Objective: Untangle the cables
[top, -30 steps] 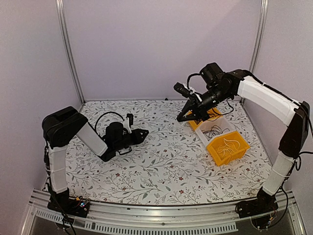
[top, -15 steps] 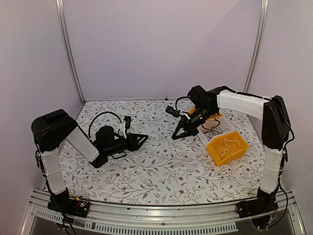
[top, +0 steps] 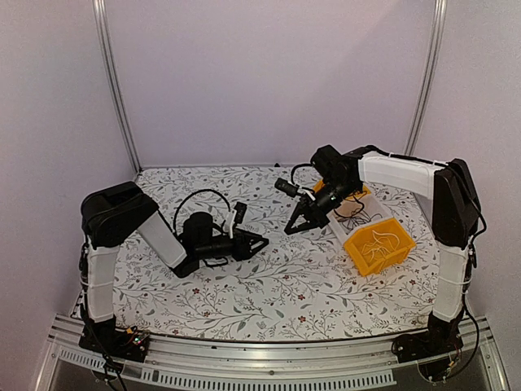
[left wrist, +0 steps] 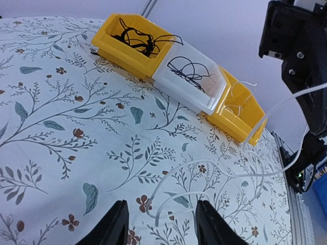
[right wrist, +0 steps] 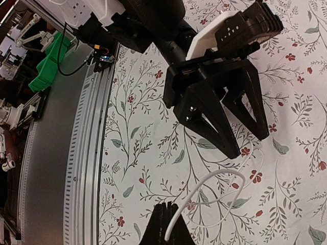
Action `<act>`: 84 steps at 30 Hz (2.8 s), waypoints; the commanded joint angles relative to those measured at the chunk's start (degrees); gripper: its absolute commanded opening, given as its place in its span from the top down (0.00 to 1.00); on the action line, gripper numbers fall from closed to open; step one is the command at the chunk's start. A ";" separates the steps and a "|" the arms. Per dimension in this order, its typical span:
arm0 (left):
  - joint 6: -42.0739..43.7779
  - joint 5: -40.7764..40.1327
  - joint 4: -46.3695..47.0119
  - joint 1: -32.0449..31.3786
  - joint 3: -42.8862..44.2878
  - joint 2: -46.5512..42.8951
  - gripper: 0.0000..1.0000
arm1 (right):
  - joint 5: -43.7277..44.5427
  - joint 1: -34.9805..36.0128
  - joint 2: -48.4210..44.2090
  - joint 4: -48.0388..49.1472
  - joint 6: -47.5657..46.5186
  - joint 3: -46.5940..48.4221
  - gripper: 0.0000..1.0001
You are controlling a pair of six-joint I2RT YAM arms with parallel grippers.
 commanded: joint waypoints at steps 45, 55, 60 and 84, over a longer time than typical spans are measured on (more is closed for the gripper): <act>-18.41 2.18 -2.49 1.34 3.15 5.52 1.00 | 20.41 3.32 8.03 10.48 12.42 2.69 0.51; -17.93 2.58 -2.26 1.27 3.23 5.39 1.00 | 14.74 3.32 15.68 6.64 13.09 9.27 0.58; -17.65 2.93 -2.63 1.27 3.74 5.60 1.00 | 13.47 3.32 16.13 5.43 12.06 9.26 1.00; -17.17 -8.25 -16.49 8.56 -5.45 -5.68 1.00 | 23.92 -42.80 -17.68 8.64 6.16 6.21 1.00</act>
